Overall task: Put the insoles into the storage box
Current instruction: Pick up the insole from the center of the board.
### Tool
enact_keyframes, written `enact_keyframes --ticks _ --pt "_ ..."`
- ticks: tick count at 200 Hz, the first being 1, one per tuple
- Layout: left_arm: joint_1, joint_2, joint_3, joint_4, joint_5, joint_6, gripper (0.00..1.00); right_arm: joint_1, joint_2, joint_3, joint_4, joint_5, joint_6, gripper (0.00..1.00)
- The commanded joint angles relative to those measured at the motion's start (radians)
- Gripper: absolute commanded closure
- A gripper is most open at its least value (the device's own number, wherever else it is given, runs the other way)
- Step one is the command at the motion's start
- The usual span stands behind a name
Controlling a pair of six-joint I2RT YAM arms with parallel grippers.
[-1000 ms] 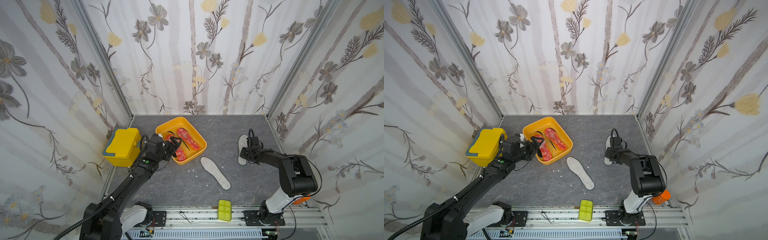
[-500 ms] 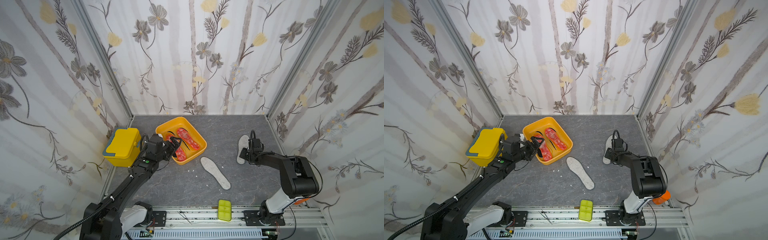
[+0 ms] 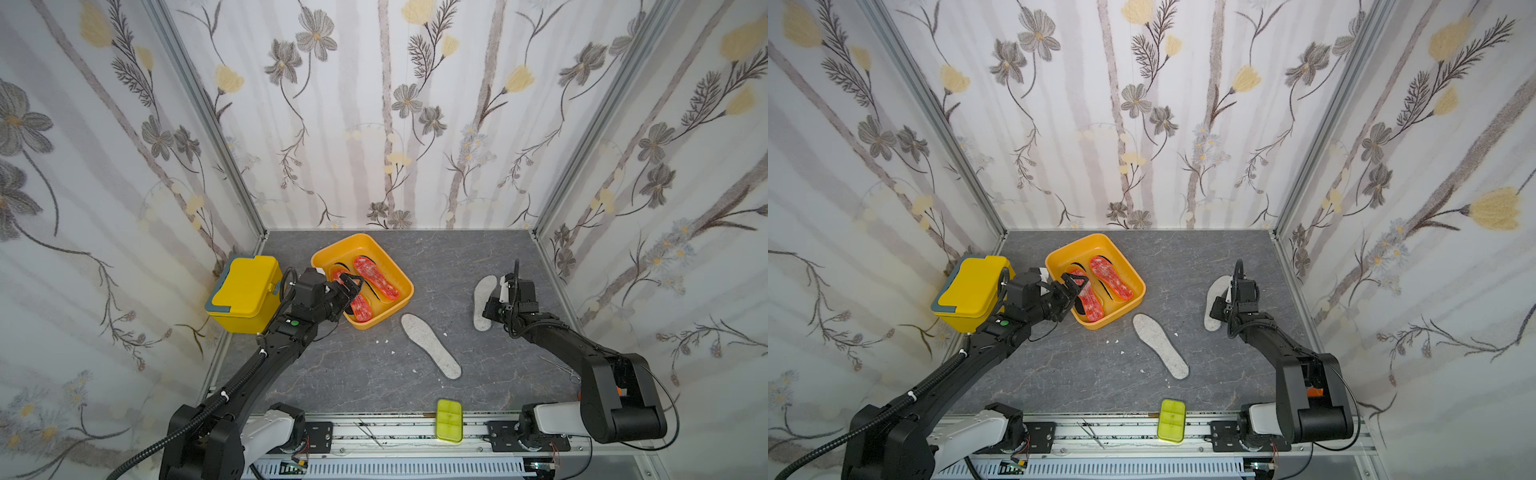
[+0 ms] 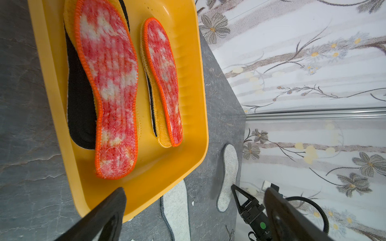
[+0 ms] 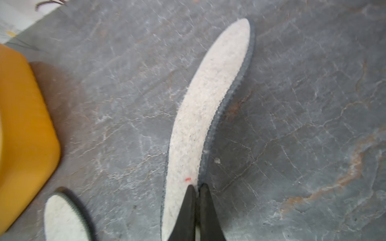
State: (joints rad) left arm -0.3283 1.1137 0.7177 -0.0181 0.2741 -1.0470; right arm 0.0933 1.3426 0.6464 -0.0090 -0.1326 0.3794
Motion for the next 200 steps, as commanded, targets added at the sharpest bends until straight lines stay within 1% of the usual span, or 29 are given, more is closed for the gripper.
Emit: enact_keyframes --ticks 1,29,57,77,86,105,133,164,200 --pt "-0.003 0.006 0.005 0.032 0.0 0.001 0.0 0.002 -0.06 0.004 0.051 -0.077 -0.042 1.0" --pt "-0.008 0.015 0.006 0.042 0.002 -0.002 0.0 0.004 -0.133 0.032 0.063 -0.155 -0.044 1.0" --pt "-0.016 0.027 0.01 0.054 0.007 -0.004 0.0 0.03 -0.165 0.073 0.078 -0.237 -0.04 1.0" --pt "-0.021 0.031 0.011 0.058 0.01 -0.003 0.0 0.104 -0.169 0.101 0.081 -0.226 -0.042 1.0" --pt "-0.023 0.031 0.01 0.061 0.009 -0.005 0.0 0.146 -0.162 0.15 0.081 -0.213 -0.047 1.0" --pt "-0.025 0.032 0.01 0.066 0.011 -0.005 0.0 0.238 -0.137 0.195 0.099 -0.193 -0.051 1.0" --pt "-0.028 0.029 0.008 0.074 0.019 -0.006 0.0 0.345 -0.088 0.27 0.12 -0.176 -0.062 1.0" --pt "-0.034 0.029 0.003 0.11 0.038 -0.011 0.0 0.428 -0.021 0.35 0.121 -0.172 -0.077 1.0" --pt "-0.048 0.039 0.007 0.134 0.04 -0.01 0.04 0.51 0.071 0.42 0.135 -0.193 -0.073 1.0"
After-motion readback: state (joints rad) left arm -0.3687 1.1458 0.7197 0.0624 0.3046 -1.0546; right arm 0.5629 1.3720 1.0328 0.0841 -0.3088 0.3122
